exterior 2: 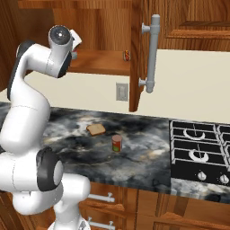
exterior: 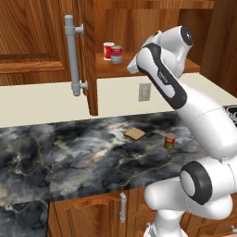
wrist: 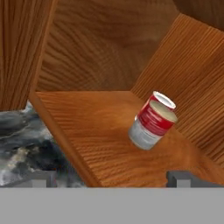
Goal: Pick the cans from the counter and place them in their designated side in the cabinet.
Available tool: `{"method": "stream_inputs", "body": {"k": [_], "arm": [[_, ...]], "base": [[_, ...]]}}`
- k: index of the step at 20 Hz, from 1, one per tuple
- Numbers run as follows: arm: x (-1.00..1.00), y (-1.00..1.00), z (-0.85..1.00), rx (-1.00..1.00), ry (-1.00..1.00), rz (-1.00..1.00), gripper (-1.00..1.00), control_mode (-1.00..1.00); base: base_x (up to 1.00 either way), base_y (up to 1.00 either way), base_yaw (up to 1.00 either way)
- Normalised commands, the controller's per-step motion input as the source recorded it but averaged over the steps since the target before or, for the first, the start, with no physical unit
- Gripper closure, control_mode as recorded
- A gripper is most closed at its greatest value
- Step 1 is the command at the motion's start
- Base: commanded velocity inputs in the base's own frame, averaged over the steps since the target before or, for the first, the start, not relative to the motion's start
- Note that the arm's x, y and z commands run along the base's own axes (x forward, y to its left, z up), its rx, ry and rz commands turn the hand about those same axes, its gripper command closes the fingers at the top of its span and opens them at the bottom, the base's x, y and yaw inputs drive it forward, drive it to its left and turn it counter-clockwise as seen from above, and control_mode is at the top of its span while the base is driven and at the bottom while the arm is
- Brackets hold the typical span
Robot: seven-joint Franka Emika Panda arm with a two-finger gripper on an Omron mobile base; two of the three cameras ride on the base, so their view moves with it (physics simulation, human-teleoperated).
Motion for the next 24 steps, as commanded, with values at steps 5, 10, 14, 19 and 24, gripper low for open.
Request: {"method": "stream_inputs", "body": {"k": [5, 10, 14, 19, 24], "arm": [[-0.57, -0.16, -0.15, 0.0, 0.29, -0.01, -1.0, -1.0], [-0.57, -0.14, -0.22, 0.0, 0.27, -0.01, -1.0, -1.0], [-0.58, -0.07, -0.22, 0.0, 0.01, -0.03, -1.0, -1.0], [-0.33, 0.03, -0.2, -0.01, -0.02, -0.09, -1.0, -1.0], [-0.21, -0.15, -0.22, -0.06, 0.0, -0.25, -1.0, -1.0]], "base": [[0.0, 0.0, 0.0], [0.0, 0.0, 0.0], [0.0, 0.0, 0.0], [0.0, 0.0, 0.0], [0.0, 0.0, 0.0]]}}
